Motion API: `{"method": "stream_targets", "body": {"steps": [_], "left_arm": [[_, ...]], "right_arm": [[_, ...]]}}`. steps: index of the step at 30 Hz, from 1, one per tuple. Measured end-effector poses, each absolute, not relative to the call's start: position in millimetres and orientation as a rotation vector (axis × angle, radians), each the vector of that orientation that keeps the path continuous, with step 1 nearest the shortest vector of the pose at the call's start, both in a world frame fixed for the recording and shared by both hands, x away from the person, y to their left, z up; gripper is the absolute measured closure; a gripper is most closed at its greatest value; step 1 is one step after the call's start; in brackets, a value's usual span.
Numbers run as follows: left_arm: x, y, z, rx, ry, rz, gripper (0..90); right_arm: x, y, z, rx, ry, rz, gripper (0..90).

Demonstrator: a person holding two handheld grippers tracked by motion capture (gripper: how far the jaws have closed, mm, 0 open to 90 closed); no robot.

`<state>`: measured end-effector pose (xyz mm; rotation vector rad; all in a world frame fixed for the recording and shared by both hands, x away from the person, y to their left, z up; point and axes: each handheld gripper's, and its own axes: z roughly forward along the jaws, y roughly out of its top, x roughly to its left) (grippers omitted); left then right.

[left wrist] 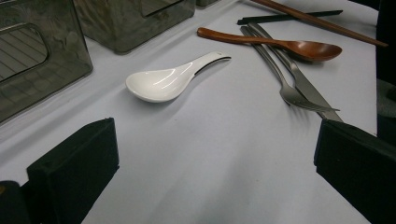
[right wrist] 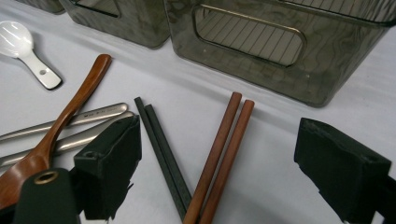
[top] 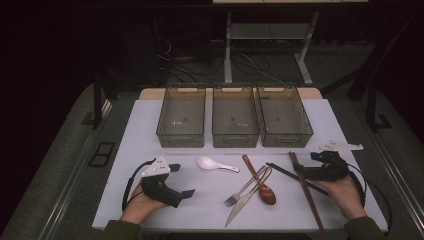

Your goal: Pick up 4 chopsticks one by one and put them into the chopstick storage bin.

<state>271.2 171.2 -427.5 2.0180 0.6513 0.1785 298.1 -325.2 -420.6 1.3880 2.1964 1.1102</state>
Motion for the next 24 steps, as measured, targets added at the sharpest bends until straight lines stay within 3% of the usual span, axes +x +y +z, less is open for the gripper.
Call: {"method": "stream_targets", "body": {"steps": [12, 24], "left_arm": [[271.4, 170.9, -427.8, 2.025, 0.648, 0.176, 0.0], [270.4, 170.1, -428.1, 2.035, 0.645, 0.189, 0.0]], "right_arm": [[322.4, -310.7, -426.3, 1.383, 2.24, 1.05, 18.5], [328.0, -315.0, -434.9, 1.424, 2.284, 1.023, 34.2]]}}
